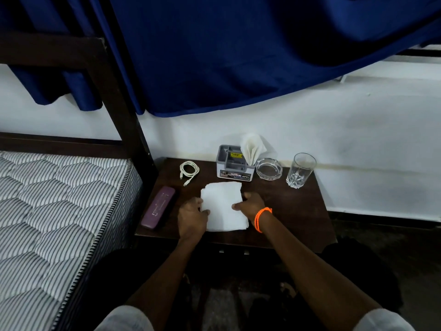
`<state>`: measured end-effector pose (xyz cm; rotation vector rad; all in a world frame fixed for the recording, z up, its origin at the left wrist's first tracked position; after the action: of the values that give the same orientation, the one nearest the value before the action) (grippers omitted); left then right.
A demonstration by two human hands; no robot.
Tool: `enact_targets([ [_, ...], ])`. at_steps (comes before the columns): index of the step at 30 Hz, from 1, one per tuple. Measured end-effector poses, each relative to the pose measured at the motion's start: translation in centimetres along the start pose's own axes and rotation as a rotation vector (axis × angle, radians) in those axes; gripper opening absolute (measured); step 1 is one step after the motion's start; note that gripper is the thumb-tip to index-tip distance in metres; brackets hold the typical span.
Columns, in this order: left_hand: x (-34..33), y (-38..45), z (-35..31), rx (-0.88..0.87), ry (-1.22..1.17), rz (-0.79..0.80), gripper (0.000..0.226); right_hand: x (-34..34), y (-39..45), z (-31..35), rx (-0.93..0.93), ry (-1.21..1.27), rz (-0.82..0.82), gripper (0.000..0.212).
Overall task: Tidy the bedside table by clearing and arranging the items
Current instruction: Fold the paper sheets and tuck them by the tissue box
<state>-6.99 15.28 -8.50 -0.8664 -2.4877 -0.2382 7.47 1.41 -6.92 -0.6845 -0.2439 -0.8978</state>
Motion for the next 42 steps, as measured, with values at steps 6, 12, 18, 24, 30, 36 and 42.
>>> enact_targets([
  [6, -0.2, 0.1, -3.2, 0.148, -0.391, -0.09, 0.056, 2.9, -2.4, 0.4, 0.115, 0.452, 0.128, 0.044],
  [12, 0.0, -0.2, -5.5, 0.252, -0.74, 0.153, 0.029, 3.4, -3.9, 0.5, 0.22, 0.525, 0.185, 0.053],
  [18, -0.9, 0.3, -6.4, 0.011, -0.649, 0.129, 0.02, 4.2, -4.2, 0.3, 0.343, 0.474, -0.072, 0.04],
  [24, -1.9, 0.4, -6.3, -0.005, -0.612, 0.142, 0.04, 4.3, -4.4, -0.3, 0.353, 0.285, -0.193, 0.038],
  [30, -3.2, -0.1, -6.7, 0.094, -0.721, 0.121, 0.055, 3.6, -3.5, -1.2, 0.342, 0.206, -0.263, 0.041],
  [36, -3.6, 0.0, -8.8, 0.09, -0.87, 0.034, 0.021, 3.1, -3.0, -0.9, 0.371, 0.183, -0.287, 0.05],
  [42, -4.6, 0.9, -9.2, 0.132, -0.857, -0.075, 0.009, 3.1, -2.9, -0.9, 0.318, 0.22, -0.31, 0.042],
])
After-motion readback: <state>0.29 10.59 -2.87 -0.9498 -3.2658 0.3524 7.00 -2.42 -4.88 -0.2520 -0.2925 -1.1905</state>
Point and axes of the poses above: each hand's wrist, its own y-axis towards the middle knuckle, its own x-axis out of the back of the hand, z = x × y, the point moved 1 cm from there along y, towards the middle knuckle, and after that the axes turned 11 degrees about -y, right-handed, at the moved point
